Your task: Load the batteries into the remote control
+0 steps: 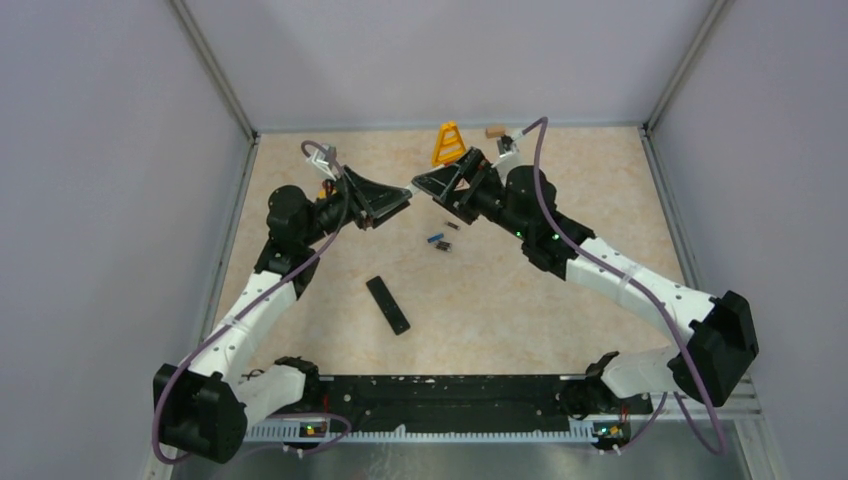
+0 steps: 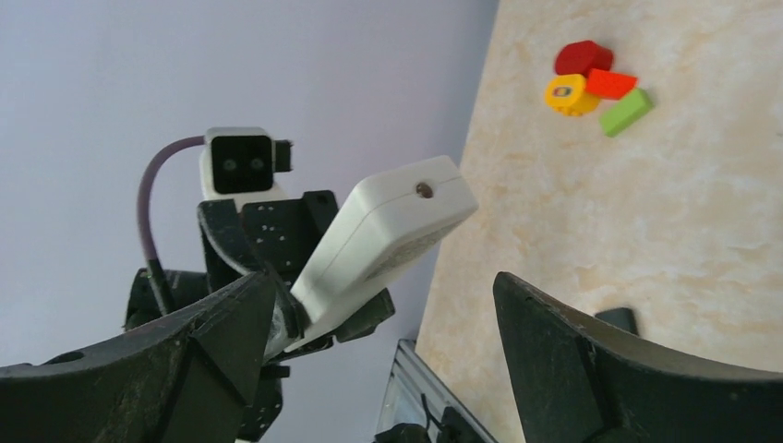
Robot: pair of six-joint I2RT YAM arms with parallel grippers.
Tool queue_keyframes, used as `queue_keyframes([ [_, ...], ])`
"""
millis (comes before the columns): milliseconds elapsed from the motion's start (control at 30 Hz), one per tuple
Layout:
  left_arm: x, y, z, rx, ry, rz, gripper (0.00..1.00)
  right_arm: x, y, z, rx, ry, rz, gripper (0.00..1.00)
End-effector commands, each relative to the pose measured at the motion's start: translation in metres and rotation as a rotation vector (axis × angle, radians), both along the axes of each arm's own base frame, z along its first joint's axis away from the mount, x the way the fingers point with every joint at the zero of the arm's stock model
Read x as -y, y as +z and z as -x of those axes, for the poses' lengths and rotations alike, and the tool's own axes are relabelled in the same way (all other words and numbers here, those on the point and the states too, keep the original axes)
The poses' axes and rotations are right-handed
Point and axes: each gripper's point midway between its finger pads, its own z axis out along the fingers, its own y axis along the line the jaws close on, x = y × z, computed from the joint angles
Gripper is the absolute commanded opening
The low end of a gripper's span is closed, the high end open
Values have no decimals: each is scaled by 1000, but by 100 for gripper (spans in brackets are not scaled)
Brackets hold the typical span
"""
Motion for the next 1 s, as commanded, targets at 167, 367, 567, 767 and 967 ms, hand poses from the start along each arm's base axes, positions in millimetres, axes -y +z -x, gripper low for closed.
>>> queue_keyframes([
  [167, -1, 47, 11, 147, -23, 100, 0, -21, 58, 16, 209, 125, -192, 74],
  [367, 1, 54, 15, 154, -47, 132, 2, -30, 54, 21, 248, 183, -211, 58],
  [567, 2, 56, 21, 162, -74, 144, 4, -30, 55, 15, 298, 159, -190, 58],
  [767, 1, 54, 25, 172, -79, 141, 8, -33, 56, 15, 318, 171, -202, 39],
  [967, 3, 45, 30, 212, -96, 88, 59, -34, 45, 13, 329, 183, -133, 13],
])
